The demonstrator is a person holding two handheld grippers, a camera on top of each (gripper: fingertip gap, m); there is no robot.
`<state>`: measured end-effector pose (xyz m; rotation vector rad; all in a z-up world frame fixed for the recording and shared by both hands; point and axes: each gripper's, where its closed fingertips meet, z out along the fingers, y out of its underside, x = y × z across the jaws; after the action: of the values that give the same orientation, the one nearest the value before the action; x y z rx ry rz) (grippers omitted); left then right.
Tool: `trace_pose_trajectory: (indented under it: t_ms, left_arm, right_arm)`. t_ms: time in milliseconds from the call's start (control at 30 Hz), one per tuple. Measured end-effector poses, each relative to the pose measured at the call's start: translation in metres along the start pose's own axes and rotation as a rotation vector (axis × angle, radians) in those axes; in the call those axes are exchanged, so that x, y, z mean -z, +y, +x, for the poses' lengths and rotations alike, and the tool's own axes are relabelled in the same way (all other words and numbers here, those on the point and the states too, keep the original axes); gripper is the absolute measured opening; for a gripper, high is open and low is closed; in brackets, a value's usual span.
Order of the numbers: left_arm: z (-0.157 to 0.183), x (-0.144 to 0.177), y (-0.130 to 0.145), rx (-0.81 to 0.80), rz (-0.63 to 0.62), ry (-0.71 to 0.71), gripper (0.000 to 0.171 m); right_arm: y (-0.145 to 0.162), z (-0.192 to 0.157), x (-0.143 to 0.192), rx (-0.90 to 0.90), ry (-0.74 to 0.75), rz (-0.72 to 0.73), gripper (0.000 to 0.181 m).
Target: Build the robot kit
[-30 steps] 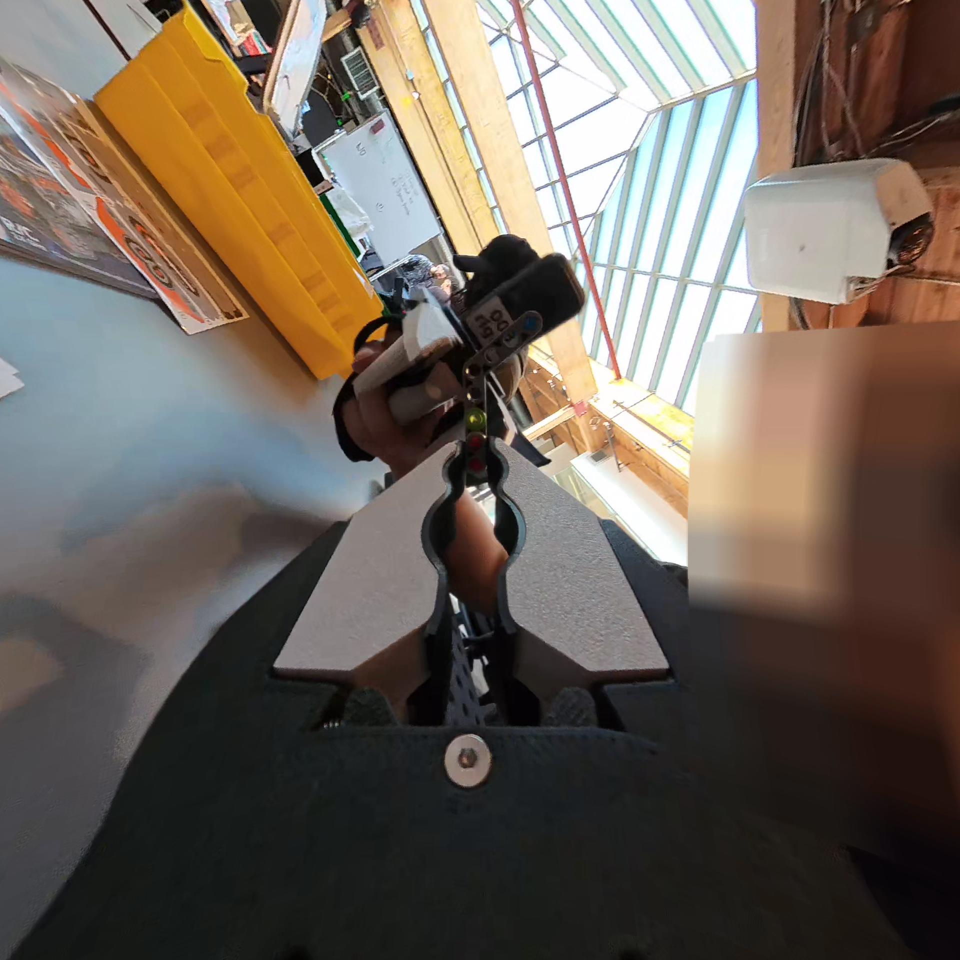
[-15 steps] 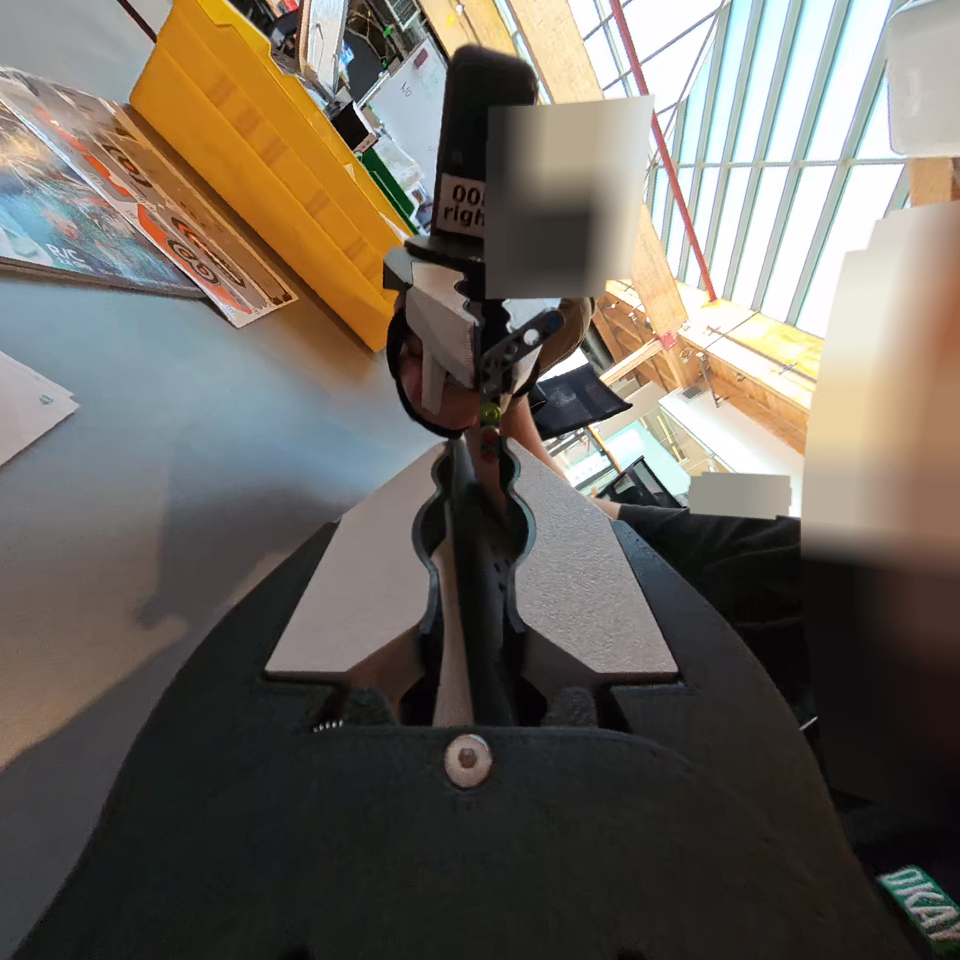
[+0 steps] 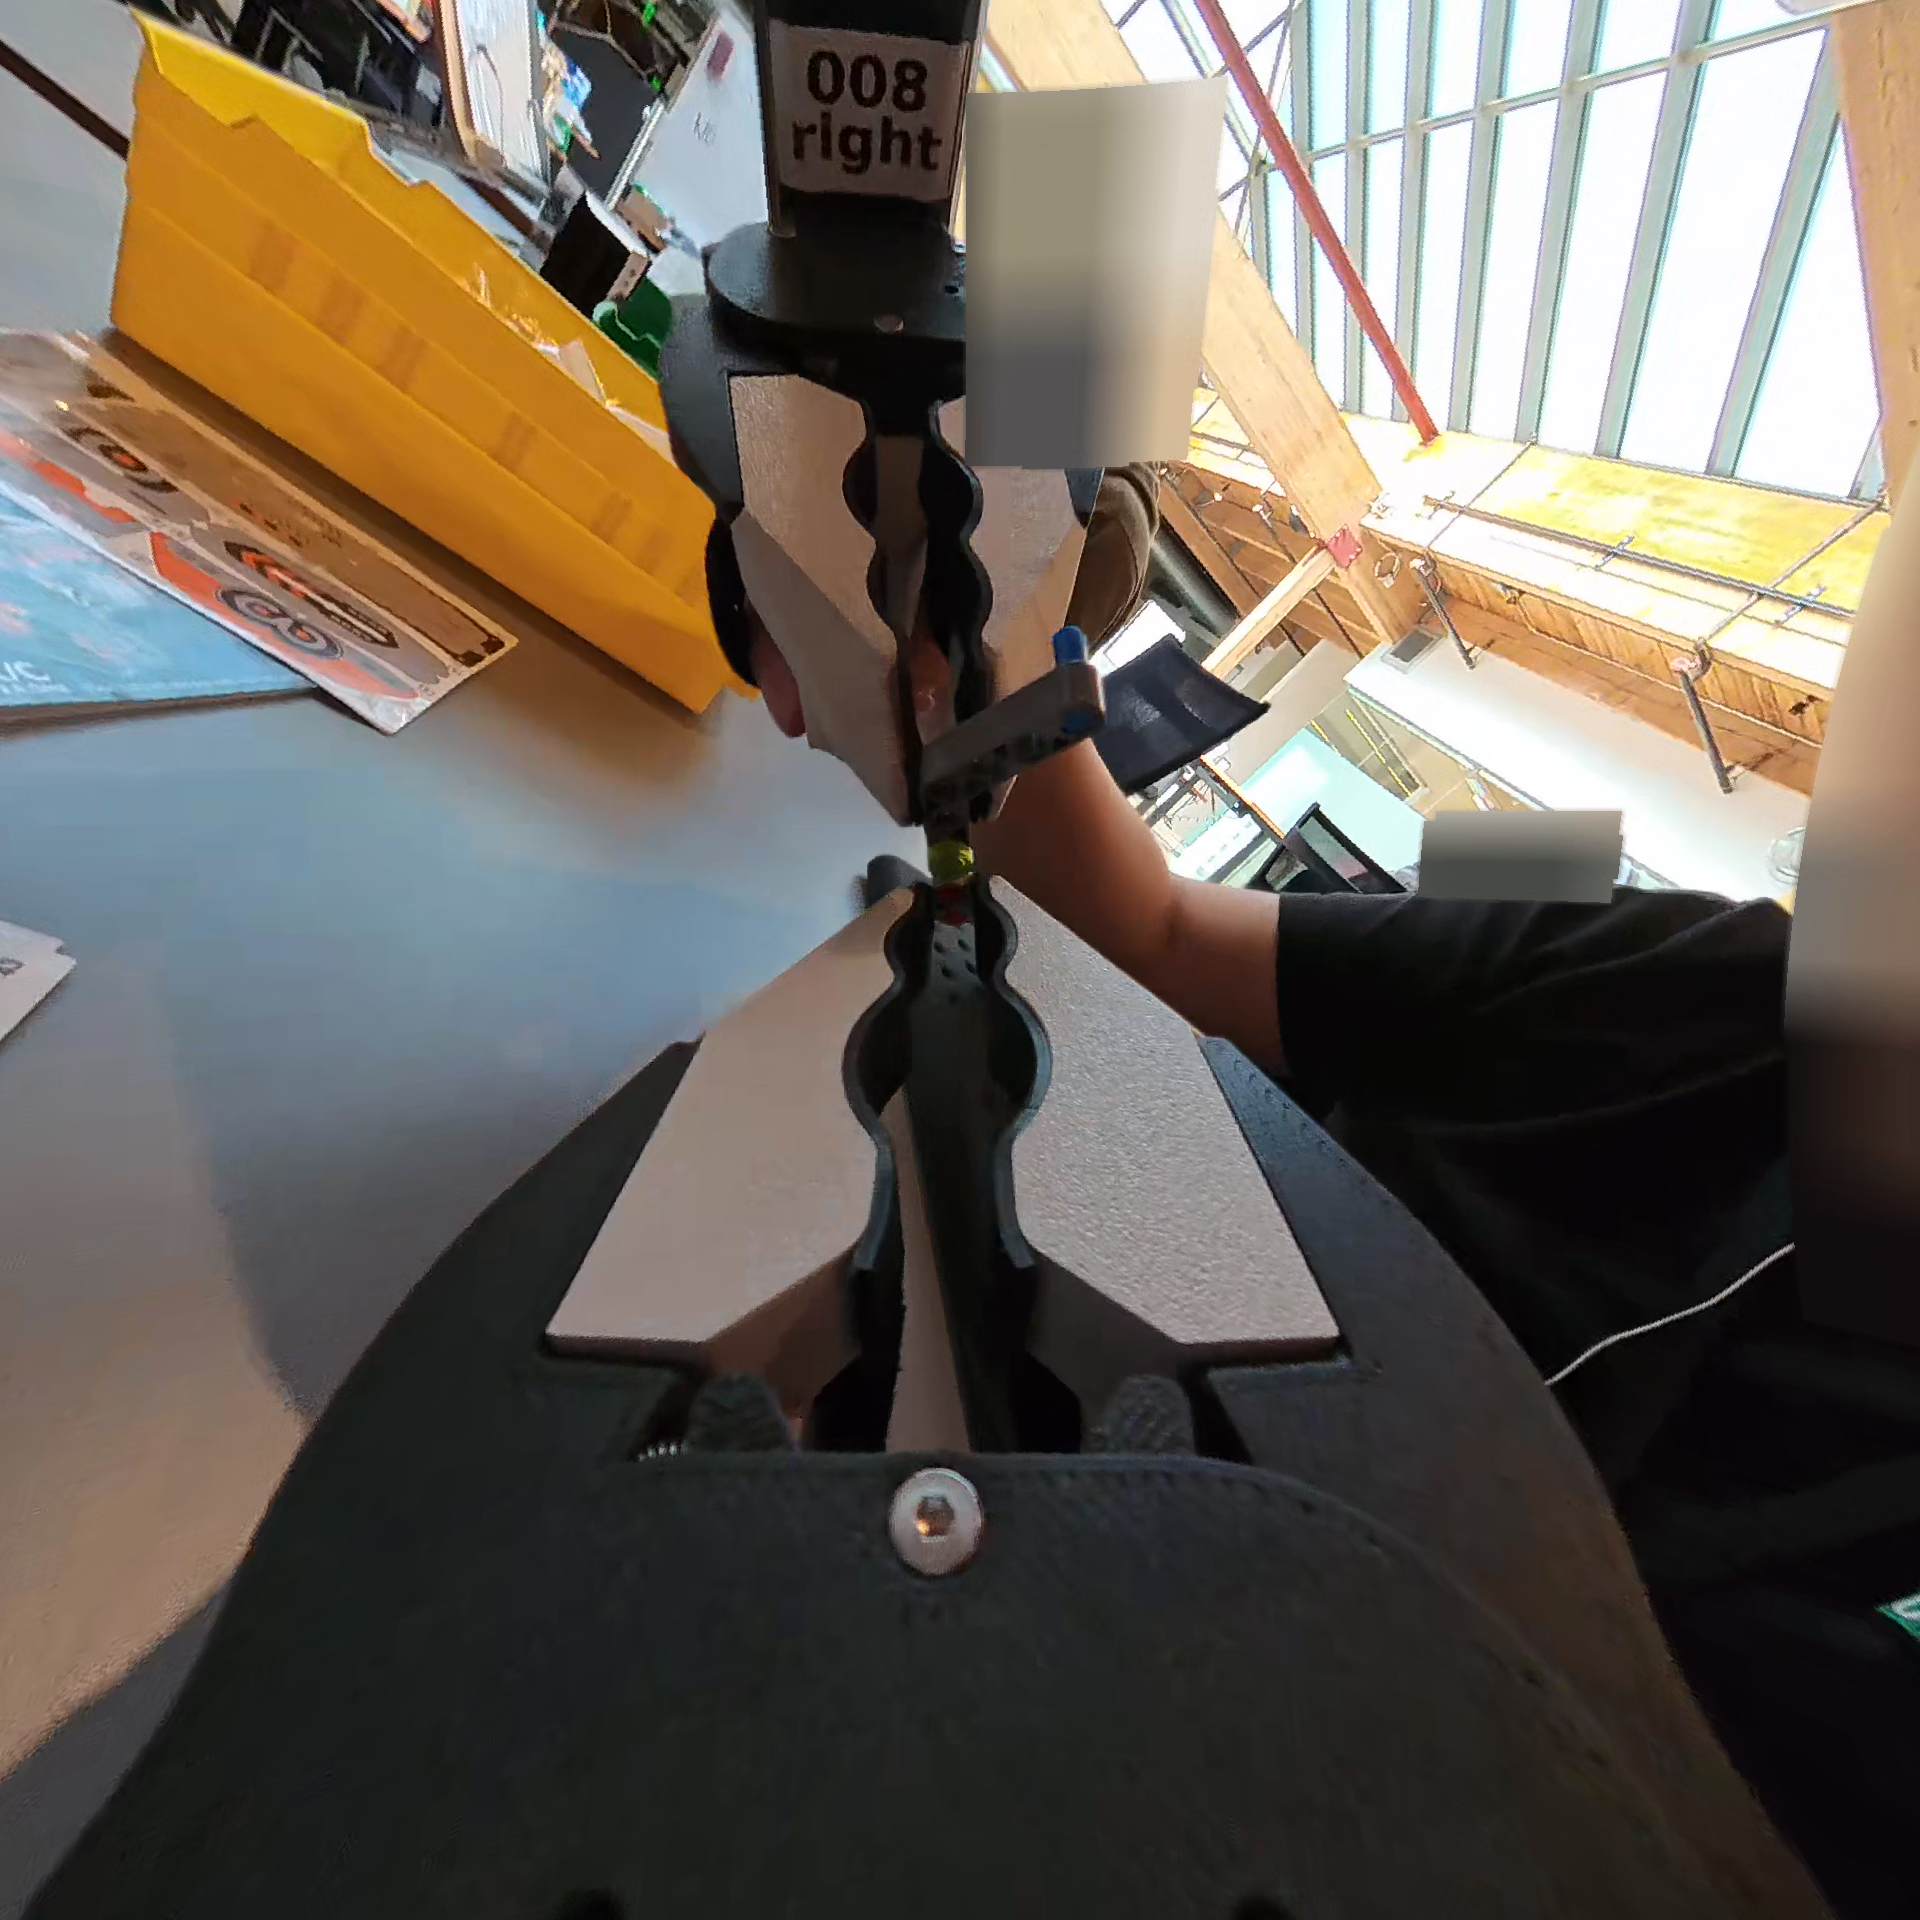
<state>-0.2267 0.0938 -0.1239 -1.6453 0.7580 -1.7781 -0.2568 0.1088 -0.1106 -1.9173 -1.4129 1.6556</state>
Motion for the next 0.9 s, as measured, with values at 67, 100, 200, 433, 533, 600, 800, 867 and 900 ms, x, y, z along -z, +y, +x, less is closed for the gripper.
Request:
trace_pose_trajectory:
  t_ms: [67, 100, 200, 433, 533, 600, 800, 867, 900]
  left_arm:
    - [0.005, 0.002, -0.004, -0.034, 0.014, 0.005, 0.005]
    - [0.007, 0.003, -0.004, -0.052, 0.01, 0.007, 0.005]
    - [0.015, 0.006, -0.009, -0.103, 0.019, 0.0, 0.005]
    - [0.018, 0.022, -0.031, -0.152, 0.151, -0.026, 0.005]
    - [0.014, 0.022, -0.03, -0.141, 0.148, -0.033, 0.005]
    - [0.013, 0.019, -0.029, -0.135, 0.137, -0.031, 0.005]
    - [0.019, 0.015, -0.025, -0.154, 0.116, -0.025, 0.005]
    - [0.02, 0.015, -0.025, -0.159, 0.114, -0.023, 0.005]
    - [0.02, 0.015, -0.025, -0.159, 0.113, -0.023, 0.004]
  right_arm:
    - [-0.004, -0.004, -0.001, 0.012, 0.009, -0.024, 0.008]
    - [-0.004, -0.006, -0.003, 0.01, 0.011, -0.036, 0.008]
    - [-0.013, -0.015, -0.006, 0.037, 0.006, -0.005, 0.01]
    - [-0.012, -0.013, 0.052, 0.435, 0.37, 0.481, 0.032]
    - [0.067, 0.031, 0.027, 0.4, 0.527, 0.239, 0.032]
    - [0.101, 0.044, 0.007, 0.356, 0.528, 0.127, 0.029]
    - [0.119, 0.065, -0.012, 0.374, 0.539, -0.031, 0.024]
    - [0.118, 0.07, -0.013, 0.375, 0.544, -0.048, 0.023]
    - [0.118, 0.071, -0.015, 0.374, 0.537, -0.053, 0.022]
